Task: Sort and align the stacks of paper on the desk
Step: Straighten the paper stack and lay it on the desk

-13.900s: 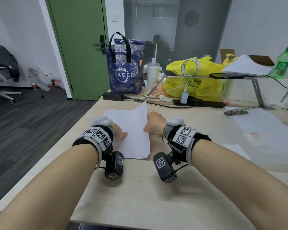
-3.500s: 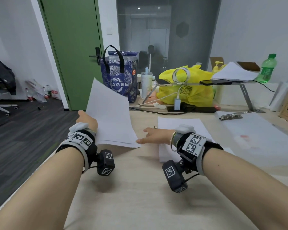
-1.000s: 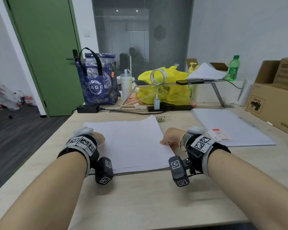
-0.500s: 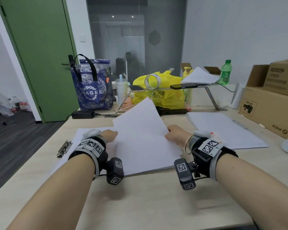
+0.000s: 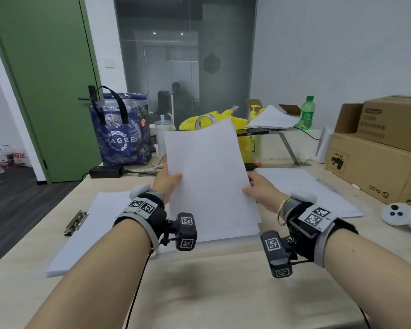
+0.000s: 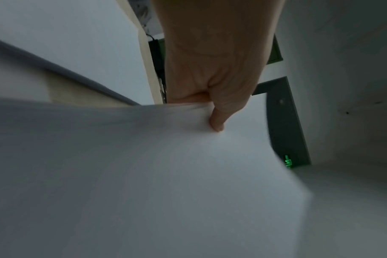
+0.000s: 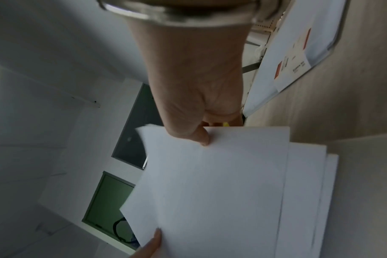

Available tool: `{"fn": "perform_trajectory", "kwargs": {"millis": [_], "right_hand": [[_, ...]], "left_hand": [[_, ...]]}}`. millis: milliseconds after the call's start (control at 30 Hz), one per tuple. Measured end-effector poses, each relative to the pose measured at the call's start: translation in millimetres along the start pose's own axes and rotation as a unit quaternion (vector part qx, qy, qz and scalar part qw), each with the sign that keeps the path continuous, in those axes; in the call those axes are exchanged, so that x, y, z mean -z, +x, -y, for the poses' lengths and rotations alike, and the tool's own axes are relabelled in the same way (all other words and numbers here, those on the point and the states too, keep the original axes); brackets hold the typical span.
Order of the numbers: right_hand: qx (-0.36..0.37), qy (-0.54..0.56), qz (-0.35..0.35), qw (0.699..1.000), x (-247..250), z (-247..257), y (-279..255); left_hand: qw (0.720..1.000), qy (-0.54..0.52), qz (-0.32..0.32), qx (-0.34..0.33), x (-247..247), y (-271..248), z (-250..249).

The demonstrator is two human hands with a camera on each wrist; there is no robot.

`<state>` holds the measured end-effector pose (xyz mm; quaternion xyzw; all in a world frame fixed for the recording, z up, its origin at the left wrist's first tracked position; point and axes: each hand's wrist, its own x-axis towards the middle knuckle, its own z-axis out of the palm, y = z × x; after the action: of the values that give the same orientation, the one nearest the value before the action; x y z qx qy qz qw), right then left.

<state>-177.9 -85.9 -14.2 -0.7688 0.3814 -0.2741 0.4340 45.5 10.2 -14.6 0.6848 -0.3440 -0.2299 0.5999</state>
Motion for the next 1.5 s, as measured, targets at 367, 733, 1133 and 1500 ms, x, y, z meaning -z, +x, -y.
{"fn": "perform_trajectory", "kwargs": {"millis": [367,733,1133,1500], "right_hand": [[0.079,0.091,-0.116,0.986,34,53,11],[0.084,0.131,-0.183,0.971,33,48,13],[0.098,0.157,-0.199,0.962,31,49,16],[0.084,0.164,-0.203,0.962,19,30,12]], "left_hand": [[0.983,-0.108,-0.053,-0.140,-20,-9,-51],[0.991,-0.009,-0.066,-0.120,-43,-14,-40],[0.986,-0.022,-0.111,-0.120,-49,-17,-44],[0.986,-0.053,-0.120,-0.103,-61,-24,-27]]}}
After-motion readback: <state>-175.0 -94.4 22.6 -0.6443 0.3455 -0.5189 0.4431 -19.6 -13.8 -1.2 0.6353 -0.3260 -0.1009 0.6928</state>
